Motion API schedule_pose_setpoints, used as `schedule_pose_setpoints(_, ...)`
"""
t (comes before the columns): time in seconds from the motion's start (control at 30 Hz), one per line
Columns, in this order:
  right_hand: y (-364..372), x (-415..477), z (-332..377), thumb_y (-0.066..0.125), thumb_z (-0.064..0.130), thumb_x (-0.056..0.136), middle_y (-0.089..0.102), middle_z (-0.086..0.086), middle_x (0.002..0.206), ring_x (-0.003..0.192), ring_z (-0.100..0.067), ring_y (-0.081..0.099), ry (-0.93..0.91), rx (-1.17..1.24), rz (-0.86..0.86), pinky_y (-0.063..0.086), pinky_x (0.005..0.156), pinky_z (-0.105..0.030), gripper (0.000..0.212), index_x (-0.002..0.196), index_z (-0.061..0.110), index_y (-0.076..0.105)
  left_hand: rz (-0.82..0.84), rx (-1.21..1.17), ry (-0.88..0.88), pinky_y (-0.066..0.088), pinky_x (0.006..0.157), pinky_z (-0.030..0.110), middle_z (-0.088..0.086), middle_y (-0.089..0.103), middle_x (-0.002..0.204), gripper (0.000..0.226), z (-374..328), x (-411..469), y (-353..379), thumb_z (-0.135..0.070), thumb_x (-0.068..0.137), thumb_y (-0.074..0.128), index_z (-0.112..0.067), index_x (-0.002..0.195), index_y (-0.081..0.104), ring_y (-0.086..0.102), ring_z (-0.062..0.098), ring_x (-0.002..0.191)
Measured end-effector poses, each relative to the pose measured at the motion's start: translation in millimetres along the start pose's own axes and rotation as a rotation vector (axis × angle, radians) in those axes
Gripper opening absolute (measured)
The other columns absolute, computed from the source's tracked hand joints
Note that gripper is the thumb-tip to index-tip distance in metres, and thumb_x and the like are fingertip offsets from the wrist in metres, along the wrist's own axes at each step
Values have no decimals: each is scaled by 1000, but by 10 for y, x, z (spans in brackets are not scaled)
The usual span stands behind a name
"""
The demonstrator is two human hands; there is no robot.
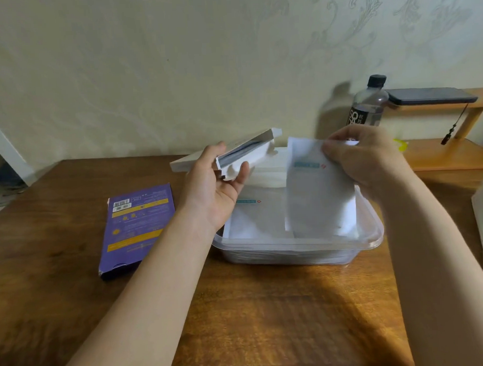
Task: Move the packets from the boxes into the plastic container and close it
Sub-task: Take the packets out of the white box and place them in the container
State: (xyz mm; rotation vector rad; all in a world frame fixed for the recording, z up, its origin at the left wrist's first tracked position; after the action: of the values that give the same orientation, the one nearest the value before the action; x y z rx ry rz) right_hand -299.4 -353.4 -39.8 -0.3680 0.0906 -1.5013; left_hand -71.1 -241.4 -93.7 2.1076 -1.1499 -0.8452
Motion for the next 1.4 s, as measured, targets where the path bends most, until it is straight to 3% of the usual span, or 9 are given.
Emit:
schedule_pose_setpoints(0.23,218,-52,-19,55,8,90,63,1,83,75,-19,60,-59,-463,115,39,48,-19,18,95,17,70,-3,31,11,58,55,25,14,65,96,11,-3,5,-17,-11,92,70,-5,89,62,67,23,70)
schedule_pose_setpoints(0.4,253,-55,41,63,-1,84,60,-11,106,98,-31,55,-180,-819,97,44,76,-32,25,106,10,70,11,37,7,58,54,24,13,67,92,10,2,11,-11,-11,92,70,-6,88,62,67,22,68)
schedule_pose_setpoints(0.53,292,-105,79,68,0,78,57,-16,106,97,-40,56,-214,-1004,103,51,88,-51,28,105,7,67,13,48,8,57,54,24,14,64,103,10,6,21,-13,-11,92,70,-6,92,62,66,23,70)
schedule_pose_setpoints(0.6,345,-157,128,68,0,78,57,-14,106,97,-38,56,-260,-1033,141,51,89,-50,26,103,8,67,21,46,9,57,54,24,15,63,108,11,6,30,-13,-11,91,70,-6,95,62,67,23,71)
schedule_pose_setpoints(0.7,468,-263,154,74,12,83,61,-9,114,104,-32,58,-282,-1050,283,51,91,-43,27,109,13,69,22,54,13,57,55,25,16,62,113,13,5,38,-18,-12,91,71,-5,98,62,69,25,65)
schedule_pose_setpoints(0.77,603,-376,42,76,29,86,59,-2,133,121,-26,55,-196,-1050,491,45,98,-37,46,129,21,63,20,57,8,57,55,25,17,61,113,13,14,36,-18,-12,91,70,-5,98,61,69,26,66)
schedule_pose_setpoints(0.87,719,-529,-118,72,58,82,45,7,152,139,-23,42,-104,-1154,695,35,111,-43,79,150,34,41,15,51,2,57,53,25,17,58,115,12,23,37,-18,-11,91,71,-6,95,60,63,27,82)
schedule_pose_setpoints(1.07,779,-601,-276,64,74,76,55,2,140,124,-22,54,-89,-1331,843,41,105,-39,91,150,29,38,28,66,-10,58,55,25,16,57,117,12,23,26,-4,-13,92,71,-7,94,61,64,28,78)
schedule_pose_setpoints(1.4,819,-574,-372,71,61,81,57,-3,130,112,-23,55,-83,-1359,850,45,95,-37,90,151,25,29,50,75,-18,57,55,24,17,57,121,12,40,25,10,-13,92,70,-7,97,61,62,29,88)
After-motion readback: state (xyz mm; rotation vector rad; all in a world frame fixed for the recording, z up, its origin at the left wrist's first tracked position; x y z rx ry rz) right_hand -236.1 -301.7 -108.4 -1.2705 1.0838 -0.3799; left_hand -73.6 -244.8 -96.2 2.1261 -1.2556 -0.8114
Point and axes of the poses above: each hand's wrist, its own x-axis towards the middle knuckle, its own y-axis out of the palm, z = x × y, the point moved 10 cm from there along x, towards the middle knuckle
